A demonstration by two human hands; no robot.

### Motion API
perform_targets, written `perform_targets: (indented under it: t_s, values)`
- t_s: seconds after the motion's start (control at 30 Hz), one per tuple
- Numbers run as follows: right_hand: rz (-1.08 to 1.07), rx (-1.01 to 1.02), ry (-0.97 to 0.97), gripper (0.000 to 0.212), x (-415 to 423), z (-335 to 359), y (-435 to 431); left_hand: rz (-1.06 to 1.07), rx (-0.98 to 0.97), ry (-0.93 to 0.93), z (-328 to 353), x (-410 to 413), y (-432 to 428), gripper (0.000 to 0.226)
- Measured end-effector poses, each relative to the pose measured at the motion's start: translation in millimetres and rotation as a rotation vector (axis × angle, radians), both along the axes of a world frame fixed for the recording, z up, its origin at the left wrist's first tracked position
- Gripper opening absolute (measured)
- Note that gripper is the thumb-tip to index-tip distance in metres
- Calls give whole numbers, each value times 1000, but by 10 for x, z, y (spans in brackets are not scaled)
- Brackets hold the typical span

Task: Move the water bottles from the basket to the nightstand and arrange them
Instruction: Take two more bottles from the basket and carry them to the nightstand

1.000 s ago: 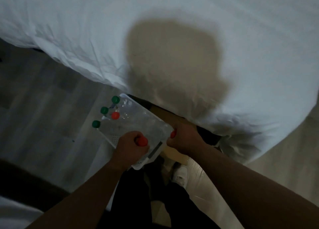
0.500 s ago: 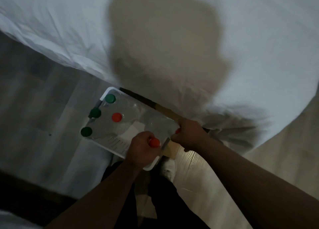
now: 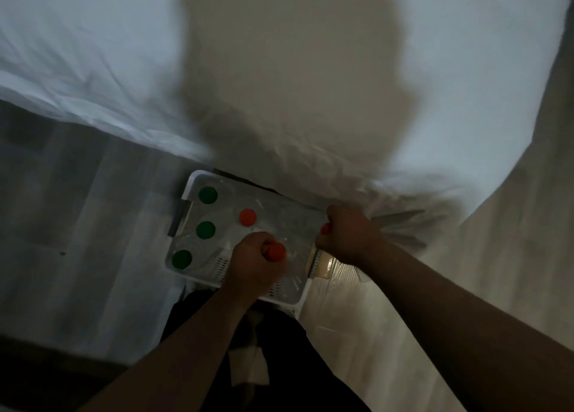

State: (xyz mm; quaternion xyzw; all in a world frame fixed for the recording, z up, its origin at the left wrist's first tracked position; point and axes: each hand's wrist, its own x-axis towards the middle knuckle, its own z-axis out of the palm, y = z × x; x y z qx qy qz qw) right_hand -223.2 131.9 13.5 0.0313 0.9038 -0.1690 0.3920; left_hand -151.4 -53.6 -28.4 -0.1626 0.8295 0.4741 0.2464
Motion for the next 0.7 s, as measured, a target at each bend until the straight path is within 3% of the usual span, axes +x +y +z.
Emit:
perform_targets:
  t_s: [0.13,0.23,0.37,0.63,0.7]
  values:
    - [-28,-68,91,19,101,-24,-70,-14,-55,112,106,5,-111,29]
    - [-41,-89,161,14,107,-3,-173,-27,-97,185,233,-30,-249,26]
    - [-72,-166,125,15,155,-115,-290,-26,-72,107,347,-72,-436,20]
    - [-143,-97,87,12,202,-338,-178,-76,-62,78,168,-23,-472,19]
    - [-148,-44,89,25,241,-403,-131,-77,-70,71,78,2,-440,20]
